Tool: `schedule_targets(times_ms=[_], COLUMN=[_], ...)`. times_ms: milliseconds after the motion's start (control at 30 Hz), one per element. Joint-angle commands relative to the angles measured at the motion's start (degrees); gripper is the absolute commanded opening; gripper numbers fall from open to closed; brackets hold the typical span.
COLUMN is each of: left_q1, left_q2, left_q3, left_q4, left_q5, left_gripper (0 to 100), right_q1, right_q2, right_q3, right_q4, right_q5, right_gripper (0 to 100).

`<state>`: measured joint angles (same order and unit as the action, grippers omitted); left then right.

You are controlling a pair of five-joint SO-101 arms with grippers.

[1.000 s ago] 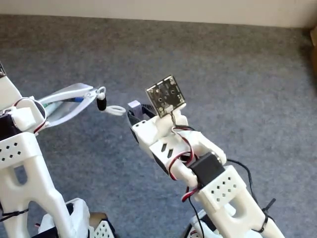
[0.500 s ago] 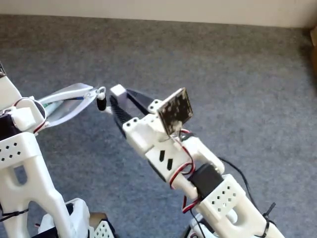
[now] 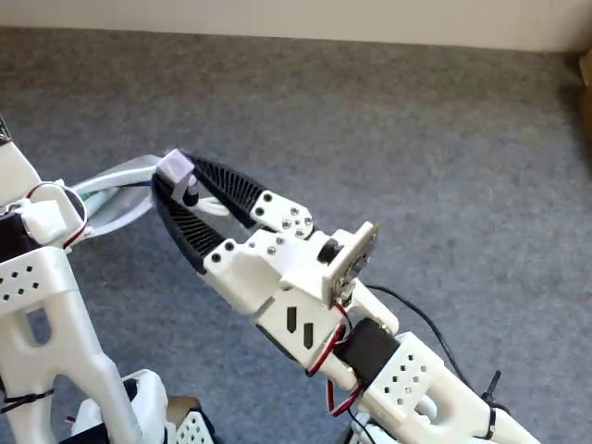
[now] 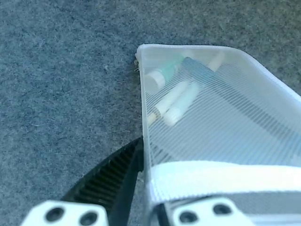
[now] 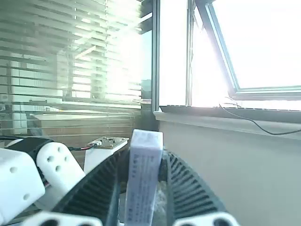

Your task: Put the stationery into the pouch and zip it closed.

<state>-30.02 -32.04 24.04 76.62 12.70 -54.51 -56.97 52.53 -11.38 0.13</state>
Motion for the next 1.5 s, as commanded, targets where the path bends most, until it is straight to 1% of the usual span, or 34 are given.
schedule_targets(times_ms=[0,167,367,500,900,1467], left_q1=[1.27,1.27,1.27,1.27,1.27,1.27], left_q2=[-0.22,-0.22,-0.13,-0.04,-0.04,0.04], left_q3=[0.13,0.13,0.13,0.13,0.13,0.13], left_q4=[-0.70,-0.97,-0.97,-0.79,-0.97,-0.97], left_q5=[-0.44,-0.44,-0.35,-0.35,-0.35,-0.44], left_gripper=[1,1,1,1,1,1], right_q1=[-0.57,-0.48,-0.57,-0.66,-1.89,-1.89], right_q2=[2.15,12.26,24.22,29.76,39.78,40.13], right_q3=[-0.57,-1.54,-6.55,-7.43,-10.24,-9.80], right_q4=[-2.07,-2.95,-15.34,-19.30,-19.38,-19.30], right_q5=[-0.09,-0.09,-0.09,-0.09,-0.09,-0.09], right_gripper=[0.5,0.5,0.5,0.5,0.5,0.7])
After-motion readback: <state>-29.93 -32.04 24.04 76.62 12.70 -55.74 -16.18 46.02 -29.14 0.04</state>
